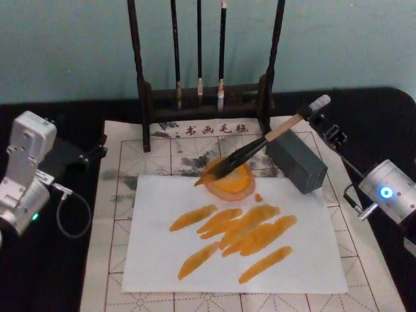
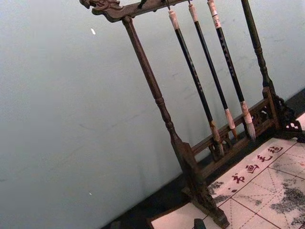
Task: Pick up the brush from the inkstone, write on the paper, then place the brush back to its original position.
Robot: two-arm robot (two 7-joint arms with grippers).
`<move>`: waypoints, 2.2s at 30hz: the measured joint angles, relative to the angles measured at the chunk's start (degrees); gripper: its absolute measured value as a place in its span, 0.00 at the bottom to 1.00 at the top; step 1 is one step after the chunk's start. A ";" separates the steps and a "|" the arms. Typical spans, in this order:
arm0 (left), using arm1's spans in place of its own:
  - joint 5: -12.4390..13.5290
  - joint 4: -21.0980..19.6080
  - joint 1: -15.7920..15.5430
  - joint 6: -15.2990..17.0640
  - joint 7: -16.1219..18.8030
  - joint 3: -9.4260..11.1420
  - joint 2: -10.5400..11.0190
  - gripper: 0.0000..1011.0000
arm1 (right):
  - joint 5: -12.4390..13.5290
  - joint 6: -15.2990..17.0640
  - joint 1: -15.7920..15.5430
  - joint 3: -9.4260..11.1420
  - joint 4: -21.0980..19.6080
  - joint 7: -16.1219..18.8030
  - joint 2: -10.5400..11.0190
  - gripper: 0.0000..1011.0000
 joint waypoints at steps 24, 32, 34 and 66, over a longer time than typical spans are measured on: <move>0.00 0.00 0.00 0.00 0.00 0.00 0.00 0.99 | -1.63 -0.05 3.70 -7.09 1.58 1.89 2.24 0.17; 0.00 0.00 0.00 0.00 0.00 0.00 0.00 0.99 | -1.63 0.57 5.21 -9.52 2.82 2.53 2.29 0.17; 0.00 0.00 0.00 0.00 0.00 0.00 0.00 0.99 | -1.67 0.86 5.45 -10.07 2.86 2.74 2.50 0.17; 0.00 0.00 0.00 0.00 0.00 0.00 0.00 0.99 | -4.14 1.76 7.06 -14.78 0.83 5.22 4.58 0.17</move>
